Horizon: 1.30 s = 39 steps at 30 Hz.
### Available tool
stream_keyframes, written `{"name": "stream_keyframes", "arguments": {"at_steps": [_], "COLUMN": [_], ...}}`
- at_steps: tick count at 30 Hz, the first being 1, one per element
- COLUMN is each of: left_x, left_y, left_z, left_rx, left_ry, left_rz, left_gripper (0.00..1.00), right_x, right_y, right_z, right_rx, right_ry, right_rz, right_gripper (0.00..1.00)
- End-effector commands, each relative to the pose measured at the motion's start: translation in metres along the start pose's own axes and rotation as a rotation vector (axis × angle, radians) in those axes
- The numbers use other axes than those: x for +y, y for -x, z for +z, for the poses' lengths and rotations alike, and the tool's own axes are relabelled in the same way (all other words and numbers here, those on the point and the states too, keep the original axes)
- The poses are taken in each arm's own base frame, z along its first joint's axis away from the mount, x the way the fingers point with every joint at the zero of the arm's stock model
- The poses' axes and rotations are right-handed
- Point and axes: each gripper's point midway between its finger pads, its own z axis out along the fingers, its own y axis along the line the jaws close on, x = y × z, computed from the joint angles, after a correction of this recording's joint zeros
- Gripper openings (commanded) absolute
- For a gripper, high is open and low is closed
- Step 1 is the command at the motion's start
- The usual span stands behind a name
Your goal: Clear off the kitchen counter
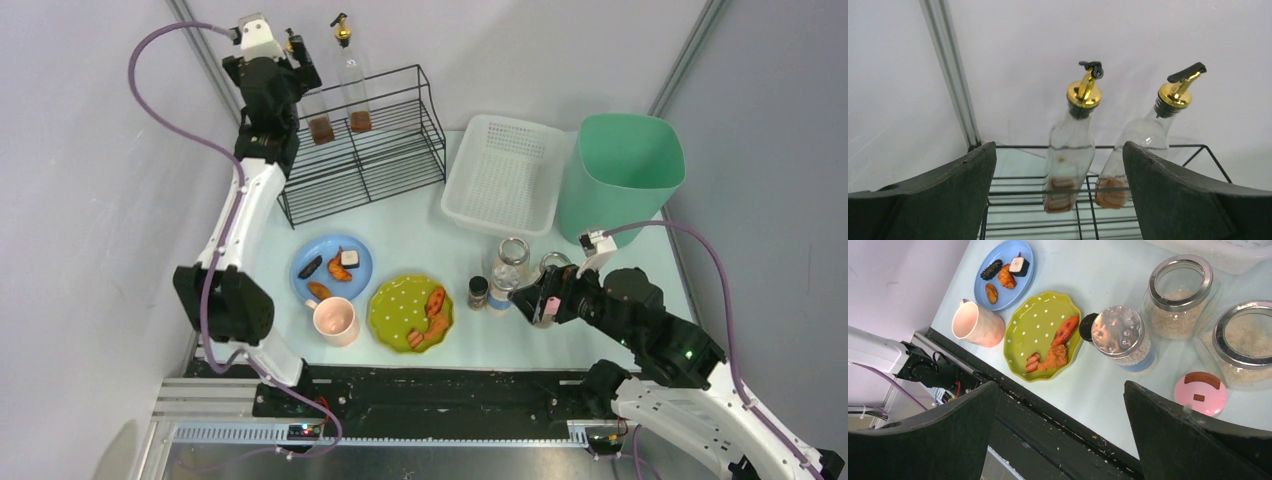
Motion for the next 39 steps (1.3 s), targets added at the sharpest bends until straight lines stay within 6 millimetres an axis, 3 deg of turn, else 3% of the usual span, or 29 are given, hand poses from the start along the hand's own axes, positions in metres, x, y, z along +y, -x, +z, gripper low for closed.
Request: {"name": "stream_keyframes", "arguments": {"at_steps": [1,2,3,8,9,10,13,14,15,16,17,20,21,22,23,32,35,39], "left_x": [0.007,0.008,0.009,0.005,0.005,0.001,0.000,-0.003,-0.003,-0.003,-0.003,-0.009,-0.016,-0.019,-0.028,-0.063,-0.066,-0.082], "left_y": [0.018,0.028,0.016,0.018,0.006,0.012,0.000,-0.015,-0.009,-0.026,-0.022,-0.050,-0.051,-0.068,-0.070,-0.159,-0.186,-0.207], "left_z": [-0.033,-0.044,-0.050,-0.104,-0.112,-0.125,-0.157,-0.164,-0.177,-0.183,-0.194,-0.217,-0.228,-0.234,-0.246,-0.315,-0.328,-0.346], "left_rx": [-0.043,-0.059,-0.033,-0.008,0.025,0.017,0.049,0.084,0.073,0.110,0.104,0.166,0.175,0.213,0.223,0.451,0.507,0.576], "left_ry": [0.012,0.003,0.005,-0.018,-0.015,-0.038,-0.063,-0.074,-0.094,-0.098,-0.124,-0.190,-0.245,-0.263,-0.321,-0.511,-0.521,-0.580], "left_rz": [-0.097,-0.115,-0.126,-0.153,-0.135,-0.141,-0.134,-0.130,-0.150,-0.153,-0.171,-0.194,-0.206,-0.203,-0.214,-0.203,-0.183,-0.150], "left_gripper": [1.00,1.00,1.00,1.00,1.00,1.00,1.00,1.00,1.00,1.00,1.00,1.00,1.00,1.00,1.00,1.00,1.00,1.00], "right_x": [-0.006,-0.008,-0.012,-0.020,-0.021,-0.022,-0.028,-0.030,-0.033,-0.035,-0.037,-0.041,-0.043,-0.043,-0.045,-0.045,-0.045,-0.047], "right_y": [0.001,0.002,-0.001,-0.015,-0.016,-0.019,-0.021,-0.022,-0.022,-0.023,-0.022,-0.020,-0.018,-0.015,-0.012,0.004,0.004,0.007], "right_z": [-0.006,-0.006,-0.006,-0.003,-0.004,-0.006,-0.008,-0.009,-0.010,-0.010,-0.010,-0.011,-0.011,-0.013,-0.013,-0.016,-0.009,-0.002], "right_rx": [-0.021,-0.023,-0.014,0.055,0.059,0.066,0.066,0.072,0.068,0.078,0.079,0.087,0.077,0.073,0.066,0.047,0.064,0.064], "right_ry": [-0.026,-0.036,-0.057,-0.101,-0.104,-0.110,-0.138,-0.148,-0.165,-0.177,-0.188,-0.223,-0.241,-0.250,-0.263,-0.282,-0.286,-0.303], "right_rz": [0.006,0.004,0.002,0.007,0.014,0.016,0.026,0.026,0.027,0.027,0.026,0.021,0.020,0.018,0.015,0.009,-0.002,-0.017], "right_gripper": [1.00,1.00,1.00,1.00,1.00,1.00,1.00,1.00,1.00,1.00,1.00,1.00,1.00,1.00,1.00,1.00,1.00,1.00]}}
